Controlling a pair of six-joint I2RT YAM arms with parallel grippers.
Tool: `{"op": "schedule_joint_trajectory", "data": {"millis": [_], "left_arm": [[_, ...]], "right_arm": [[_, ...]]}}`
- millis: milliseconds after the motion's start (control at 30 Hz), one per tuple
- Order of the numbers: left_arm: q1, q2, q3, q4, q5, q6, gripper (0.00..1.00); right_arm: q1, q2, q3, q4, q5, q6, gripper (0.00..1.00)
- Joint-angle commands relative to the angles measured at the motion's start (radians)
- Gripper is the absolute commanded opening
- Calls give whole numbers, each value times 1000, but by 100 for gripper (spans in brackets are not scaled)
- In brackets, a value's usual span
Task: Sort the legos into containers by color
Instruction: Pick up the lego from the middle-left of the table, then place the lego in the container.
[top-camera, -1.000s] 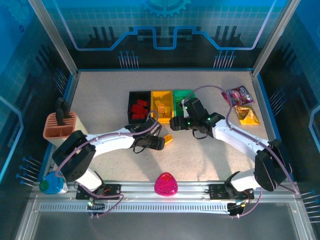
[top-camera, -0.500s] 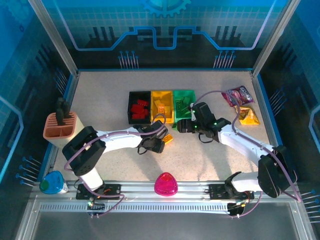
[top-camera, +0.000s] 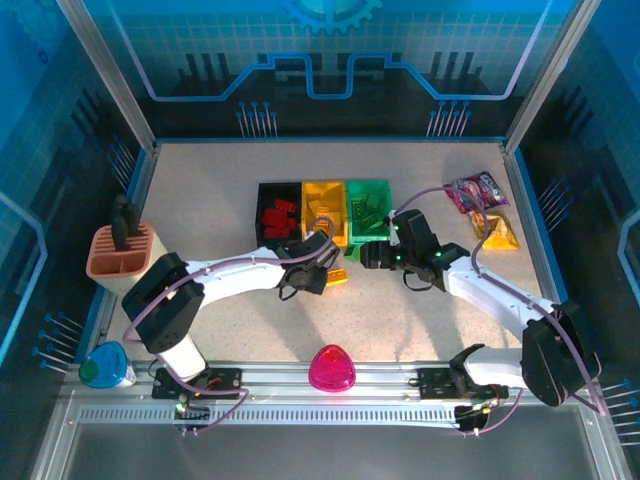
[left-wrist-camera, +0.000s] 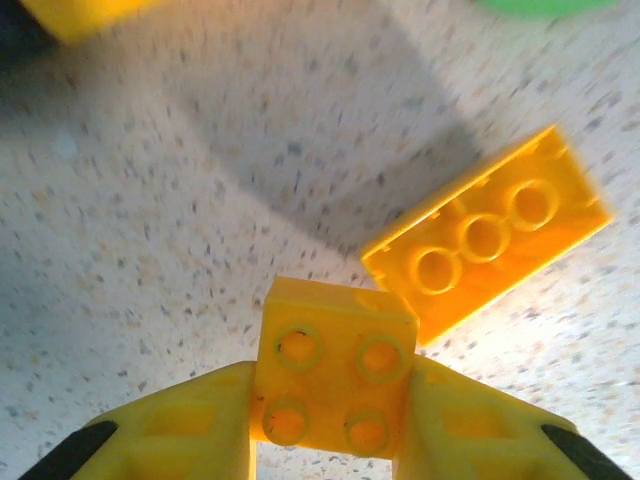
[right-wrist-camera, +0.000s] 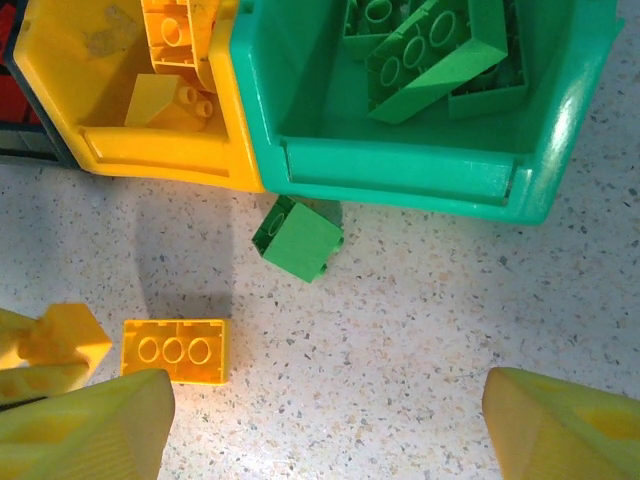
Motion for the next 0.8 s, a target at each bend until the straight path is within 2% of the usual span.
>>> {"op": "schedule_joint_trajectory", "data": {"millis": [0, 233, 500, 767], "left_arm": [[43, -37, 86, -26, -14, 50, 31], [146, 4, 248, -42, 28, 93, 30], [236, 123, 440, -76, 69, 128, 30], [295, 257, 603, -92, 97, 145, 35]], "right_arm": [[-17, -31, -18, 9, -6, 16, 81], [-19, -73, -65, 6, -1, 26, 81], [-19, -100, -104, 1, -4, 35, 81], [-19, -118, -109, -12, -7, 36, 81]]}}
